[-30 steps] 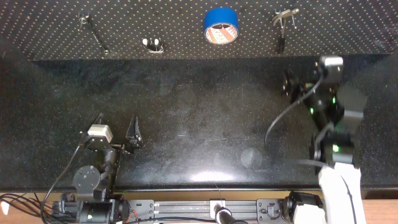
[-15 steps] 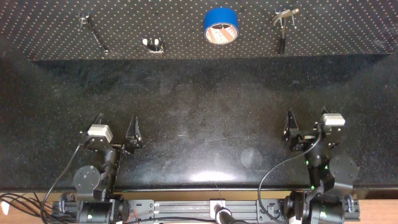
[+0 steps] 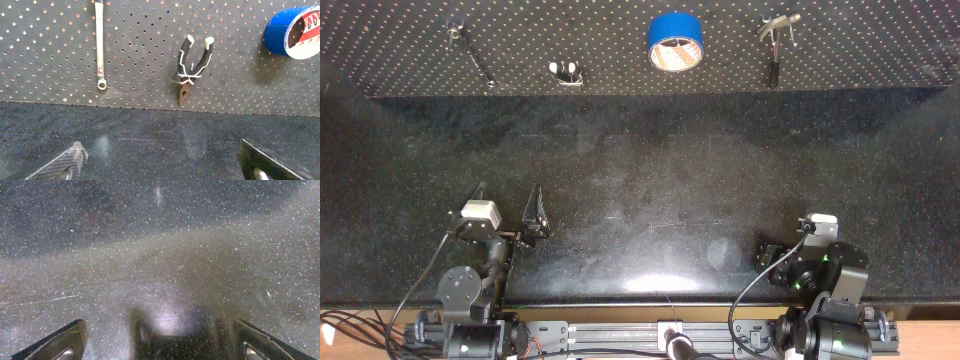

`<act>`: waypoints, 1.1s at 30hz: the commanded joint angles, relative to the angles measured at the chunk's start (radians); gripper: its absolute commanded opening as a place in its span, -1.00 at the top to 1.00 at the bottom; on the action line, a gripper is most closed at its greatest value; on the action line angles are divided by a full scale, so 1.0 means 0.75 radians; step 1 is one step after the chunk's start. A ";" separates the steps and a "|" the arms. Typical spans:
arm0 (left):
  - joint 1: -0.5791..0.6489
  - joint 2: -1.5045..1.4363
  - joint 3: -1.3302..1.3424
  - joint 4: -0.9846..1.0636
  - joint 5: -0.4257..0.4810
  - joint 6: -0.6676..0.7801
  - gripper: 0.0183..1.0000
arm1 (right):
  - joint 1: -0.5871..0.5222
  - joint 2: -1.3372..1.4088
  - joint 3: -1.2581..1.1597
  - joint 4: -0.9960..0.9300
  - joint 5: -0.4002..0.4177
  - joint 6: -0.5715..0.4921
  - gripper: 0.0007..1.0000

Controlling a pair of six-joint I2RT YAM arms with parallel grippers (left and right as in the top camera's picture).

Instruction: Place Tools Onto Pegboard

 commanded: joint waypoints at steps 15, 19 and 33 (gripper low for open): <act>0.002 -0.013 -0.002 -0.008 0.020 0.017 -0.99 | 0.161 -0.285 -0.289 1.246 0.192 -0.206 -0.95; 0.002 -0.013 -0.002 -0.008 0.020 0.017 -0.99 | 0.202 -0.285 -0.289 1.202 0.256 -0.205 -0.95; 0.002 -0.013 -0.002 -0.008 0.020 0.017 -0.99 | 0.155 -0.284 -0.289 1.010 0.256 -0.205 -0.95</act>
